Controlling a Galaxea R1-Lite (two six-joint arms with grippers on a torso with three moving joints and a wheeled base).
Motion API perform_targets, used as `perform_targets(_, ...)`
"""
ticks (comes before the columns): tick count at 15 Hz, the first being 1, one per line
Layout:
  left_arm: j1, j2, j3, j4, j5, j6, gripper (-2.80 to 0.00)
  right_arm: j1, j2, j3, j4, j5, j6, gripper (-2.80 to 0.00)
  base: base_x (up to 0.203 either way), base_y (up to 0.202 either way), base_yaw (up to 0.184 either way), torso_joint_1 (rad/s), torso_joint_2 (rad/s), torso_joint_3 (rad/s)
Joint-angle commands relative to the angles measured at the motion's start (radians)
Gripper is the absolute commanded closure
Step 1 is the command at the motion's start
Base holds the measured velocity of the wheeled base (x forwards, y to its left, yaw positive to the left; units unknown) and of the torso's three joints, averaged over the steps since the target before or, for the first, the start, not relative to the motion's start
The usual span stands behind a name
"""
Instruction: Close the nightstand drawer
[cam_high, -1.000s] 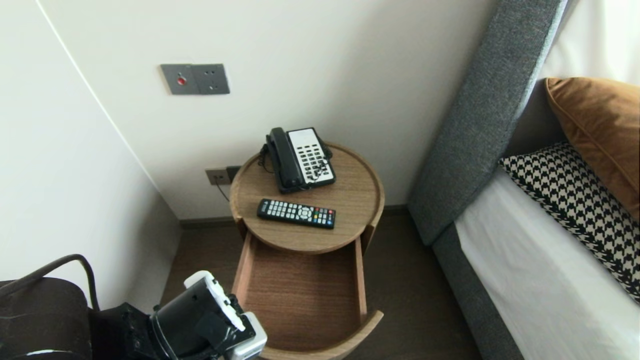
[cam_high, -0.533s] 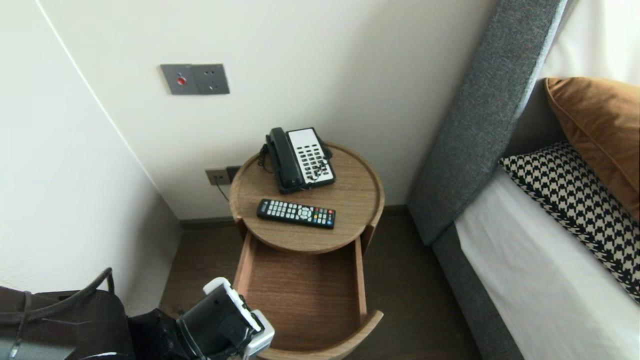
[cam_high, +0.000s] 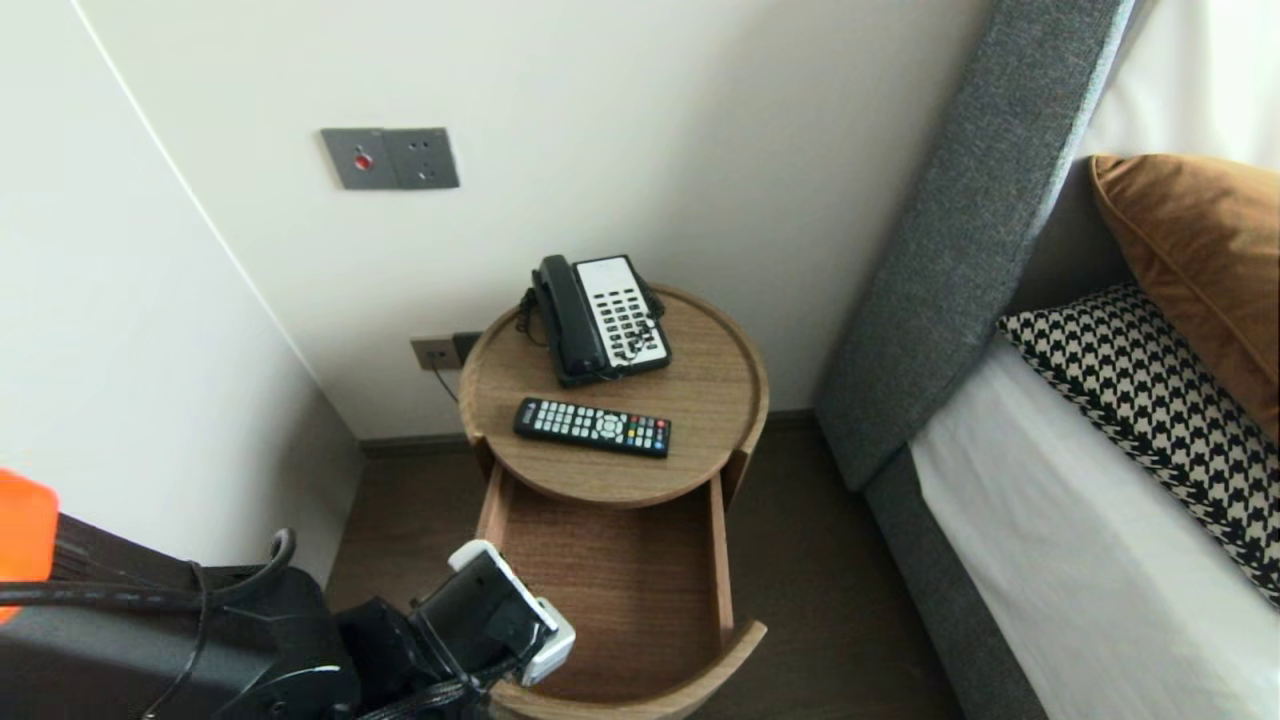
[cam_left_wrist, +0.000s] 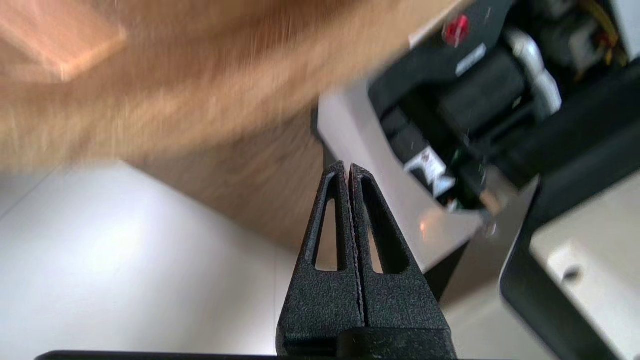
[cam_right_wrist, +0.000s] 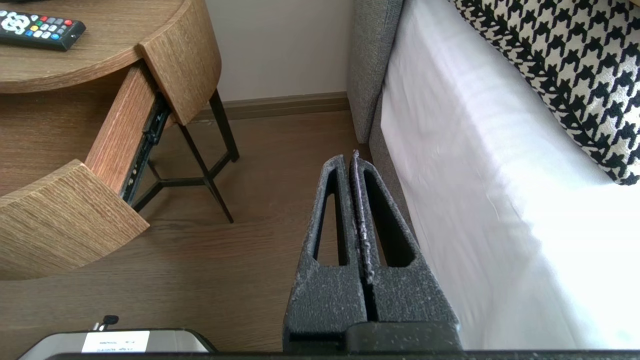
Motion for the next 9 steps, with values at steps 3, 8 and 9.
perform_targets(3, 0.004, 0.038, -0.001, -0.086, 0.0, -0.001, 0.0, 0.0, -0.008, 0.005, 0.0, 0.0, 0.0, 0.0, 0.0, 0.0, 0.0, 0.0, 0.0, 0.0)
perform_targets(8, 0.028, 0.073, 0.01, -0.188, 0.005, -0.013, 0.0, 0.0, -0.008, 0.005, 0.0, 0.0, 0.0, 0.0, 0.0, 0.0, 0.0, 0.0, 0.0, 0.0)
perform_targets(9, 0.035, 0.081, 0.005, -0.199, 0.005, -0.017, 0.0, 0.0, -0.008, 0.005, 0.0, 0.0, 0.0, 0.0, 0.0, 0.0, 0.0, 0.0, 0.0, 0.0)
